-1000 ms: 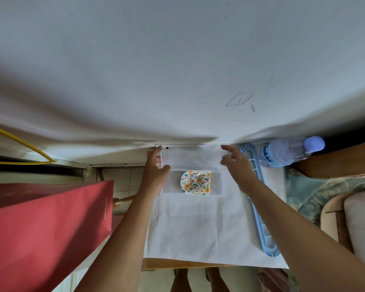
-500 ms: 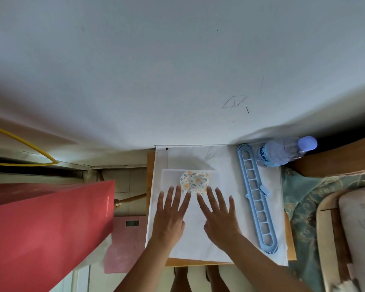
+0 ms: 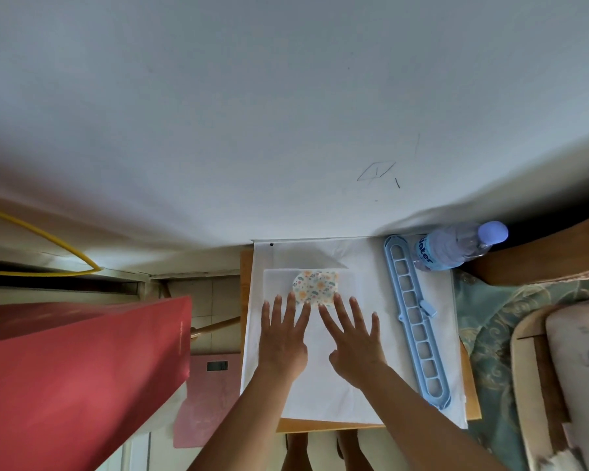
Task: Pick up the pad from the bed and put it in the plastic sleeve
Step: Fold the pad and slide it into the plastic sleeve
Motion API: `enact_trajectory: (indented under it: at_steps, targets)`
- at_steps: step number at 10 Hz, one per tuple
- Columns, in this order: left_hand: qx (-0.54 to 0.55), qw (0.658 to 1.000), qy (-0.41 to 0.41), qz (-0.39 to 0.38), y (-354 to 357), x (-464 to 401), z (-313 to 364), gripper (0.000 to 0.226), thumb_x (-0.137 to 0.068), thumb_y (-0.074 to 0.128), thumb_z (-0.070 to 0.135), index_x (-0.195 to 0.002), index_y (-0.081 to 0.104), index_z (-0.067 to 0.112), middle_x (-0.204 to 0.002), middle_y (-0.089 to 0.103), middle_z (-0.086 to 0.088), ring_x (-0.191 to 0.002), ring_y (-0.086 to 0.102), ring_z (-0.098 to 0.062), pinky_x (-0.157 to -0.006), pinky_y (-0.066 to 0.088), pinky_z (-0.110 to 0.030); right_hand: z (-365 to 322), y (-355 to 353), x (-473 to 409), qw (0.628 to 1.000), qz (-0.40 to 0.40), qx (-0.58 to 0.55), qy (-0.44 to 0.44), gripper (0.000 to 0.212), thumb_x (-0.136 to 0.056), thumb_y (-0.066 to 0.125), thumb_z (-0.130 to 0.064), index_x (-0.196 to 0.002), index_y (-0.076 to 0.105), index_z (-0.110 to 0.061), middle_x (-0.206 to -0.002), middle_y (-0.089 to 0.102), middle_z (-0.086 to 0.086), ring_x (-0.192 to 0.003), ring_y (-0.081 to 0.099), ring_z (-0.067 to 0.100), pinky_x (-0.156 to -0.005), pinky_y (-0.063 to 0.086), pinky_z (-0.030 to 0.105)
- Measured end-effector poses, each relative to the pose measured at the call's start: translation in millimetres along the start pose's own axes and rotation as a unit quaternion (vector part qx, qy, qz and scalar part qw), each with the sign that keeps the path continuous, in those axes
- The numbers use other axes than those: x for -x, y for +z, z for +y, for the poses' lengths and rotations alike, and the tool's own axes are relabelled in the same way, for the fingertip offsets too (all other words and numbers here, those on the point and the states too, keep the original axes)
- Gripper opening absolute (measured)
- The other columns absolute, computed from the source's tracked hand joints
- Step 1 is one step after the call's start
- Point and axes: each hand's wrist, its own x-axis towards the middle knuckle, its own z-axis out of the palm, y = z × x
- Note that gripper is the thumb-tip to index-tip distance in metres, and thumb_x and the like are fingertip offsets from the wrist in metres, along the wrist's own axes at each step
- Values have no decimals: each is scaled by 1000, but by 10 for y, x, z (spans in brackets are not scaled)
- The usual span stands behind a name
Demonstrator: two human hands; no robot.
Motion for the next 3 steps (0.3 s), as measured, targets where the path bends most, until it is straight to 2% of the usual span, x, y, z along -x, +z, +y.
enact_trajectory:
  at_steps: [1, 2, 3]
  targets:
    - [-2, 1000, -7, -21, 29, -111, -34, 75, -93, 47, 30, -147, -4, 30, -159, -13, -5, -146, -11, -31, -116, -9, -54, 27, -137, -96, 1000, -8, 4, -7, 77, -91, 40, -27, -143, -15, -36, -151, -31, -2, -139, -28, 28, -113, -7, 60]
    - [11, 1000, -1, -22, -2, -88, -82, 73, -95, 43, 27, -147, -9, 28, -159, -16, -5, -145, -14, -29, -117, -7, -50, 77, -337, -122, 1000, -17, -10, -22, 71, -92, 40, -24, -146, -6, -34, -158, -15, -2, -145, -15, 24, -113, -3, 61]
    - [20, 1000, 10, -18, -47, 85, -74, 68, -96, 39, 28, -147, -6, 27, -159, -14, -6, -146, -12, -27, -118, -6, -47, 90, -373, 76, 1000, -4, -14, -6, 65, -95, 36, -28, -146, -3, -31, -159, -9, -2, -146, -10, 21, -115, 0, 59]
